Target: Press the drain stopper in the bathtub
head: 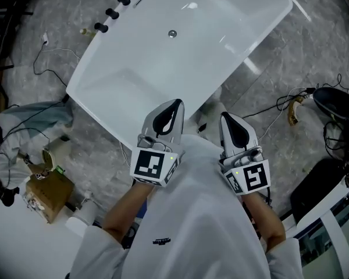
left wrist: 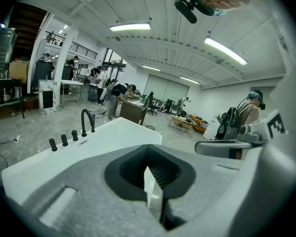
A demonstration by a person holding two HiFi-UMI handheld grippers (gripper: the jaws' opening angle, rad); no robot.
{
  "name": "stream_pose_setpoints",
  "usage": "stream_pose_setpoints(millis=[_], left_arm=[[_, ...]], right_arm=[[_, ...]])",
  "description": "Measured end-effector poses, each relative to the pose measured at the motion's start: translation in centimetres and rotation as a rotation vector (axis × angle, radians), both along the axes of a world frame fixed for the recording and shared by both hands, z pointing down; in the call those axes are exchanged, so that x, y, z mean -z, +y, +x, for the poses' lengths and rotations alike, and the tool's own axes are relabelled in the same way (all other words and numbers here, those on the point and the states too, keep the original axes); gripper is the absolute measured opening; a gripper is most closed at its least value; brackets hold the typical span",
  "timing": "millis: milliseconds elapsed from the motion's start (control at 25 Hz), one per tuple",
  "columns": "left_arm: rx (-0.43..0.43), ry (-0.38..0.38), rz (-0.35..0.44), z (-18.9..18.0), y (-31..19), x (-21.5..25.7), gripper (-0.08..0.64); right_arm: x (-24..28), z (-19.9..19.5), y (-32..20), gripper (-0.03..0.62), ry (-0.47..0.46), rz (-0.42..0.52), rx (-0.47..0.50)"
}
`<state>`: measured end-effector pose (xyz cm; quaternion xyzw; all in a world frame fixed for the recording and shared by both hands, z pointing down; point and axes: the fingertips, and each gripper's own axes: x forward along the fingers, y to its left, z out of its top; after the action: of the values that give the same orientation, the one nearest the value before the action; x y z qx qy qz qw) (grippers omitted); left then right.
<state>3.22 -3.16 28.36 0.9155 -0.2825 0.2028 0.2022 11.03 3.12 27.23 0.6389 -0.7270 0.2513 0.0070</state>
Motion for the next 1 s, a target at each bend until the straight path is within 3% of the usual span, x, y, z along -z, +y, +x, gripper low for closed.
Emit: stream_pose_setpoints(millis=[240,520,760,920,1000], left_arm=[[0.067,-0.024,-0.045,2.4,-5.1,-2.7,0.0],[0.163,-0.07,-0.071,6.6,-12.4,-9.0,0.0],[0.269,-0.091,-0.107,5.4,-20.5,-17.5,0.0],[0.303,-0.099,-0.101,9.8,-20.4,-22.0,0.0],[0.314,-0.115,-0.115,10.2,-20.7,-24.8,0.0]], right_arm=[[-2.9,2.2,-5.9,0.003,-0.012,-0.024,0.079],[-8.9,6.7,-13.7,0.005,-0.022,-0.037,0.17],[-17.5,6.0,-21.6,0.004,-0.046,-0.112,0.19],[-21.4,9.8,-21.4,0.003,-0.052,-0.11,0.205],[-23.0,10.0,-22.3,0.004,-0.042,-0.099,0.221]])
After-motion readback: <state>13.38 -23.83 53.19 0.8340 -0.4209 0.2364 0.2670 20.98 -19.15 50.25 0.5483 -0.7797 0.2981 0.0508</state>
